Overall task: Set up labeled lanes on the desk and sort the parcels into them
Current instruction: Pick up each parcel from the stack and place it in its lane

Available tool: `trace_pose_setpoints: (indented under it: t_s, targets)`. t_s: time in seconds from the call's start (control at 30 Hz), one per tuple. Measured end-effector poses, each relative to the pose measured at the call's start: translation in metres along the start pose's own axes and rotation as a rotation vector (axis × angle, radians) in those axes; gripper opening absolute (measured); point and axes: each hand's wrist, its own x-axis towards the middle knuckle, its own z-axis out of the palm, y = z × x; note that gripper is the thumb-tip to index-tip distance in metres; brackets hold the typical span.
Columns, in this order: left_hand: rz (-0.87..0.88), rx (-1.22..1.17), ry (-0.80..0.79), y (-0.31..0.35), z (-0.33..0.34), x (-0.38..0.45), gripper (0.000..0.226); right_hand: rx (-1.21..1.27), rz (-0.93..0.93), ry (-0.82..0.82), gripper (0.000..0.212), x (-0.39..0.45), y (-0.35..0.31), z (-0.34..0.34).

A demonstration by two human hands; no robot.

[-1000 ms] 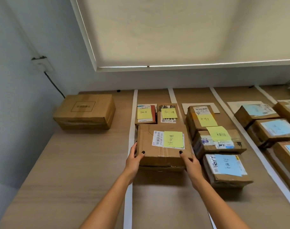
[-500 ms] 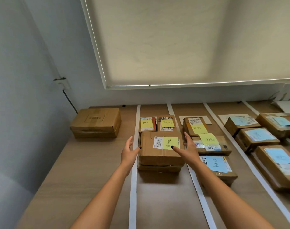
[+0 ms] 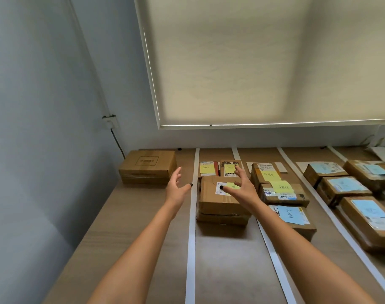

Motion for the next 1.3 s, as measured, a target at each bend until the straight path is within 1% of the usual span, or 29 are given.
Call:
trace_pose_setpoints:
  t_s: [0.17,0.4,0.63,0.77,0.97,1.17,1.3]
  targets:
    - [0.009,-0.008,0.041,-0.006,-0.024,0.006,0.066,0.021,-0.039,-0.034,0.088,-0.003,-0.012,0.019]
    - [0.028,-0.002,0.005,-0.023,-0.064,0.037,0.068,0.01,-0.026,-0.037,0.089,0.02,-0.032,0.064]
    - [0.01,0.006,-0.105,-0.058,-0.131,0.097,0.069,0.098,0.044,0.044,0.088,0.05,-0.053,0.141]
    - [-0.014,0.038,-0.138,-0.084,-0.174,0.135,0.07,0.122,0.104,0.029,0.088,0.069,-0.055,0.192]
    - [-0.066,0.108,-0.095,-0.13,-0.223,0.196,0.064,0.148,0.162,-0.003,0.083,0.121,-0.048,0.255]
    - [-0.115,0.148,-0.011,-0.187,-0.249,0.284,0.062,0.13,0.17,-0.041,0.075,0.21,-0.025,0.307]
    - [-0.131,0.162,0.088,-0.229,-0.256,0.34,0.062,0.137,0.177,0.011,0.079,0.265,0.001,0.339]
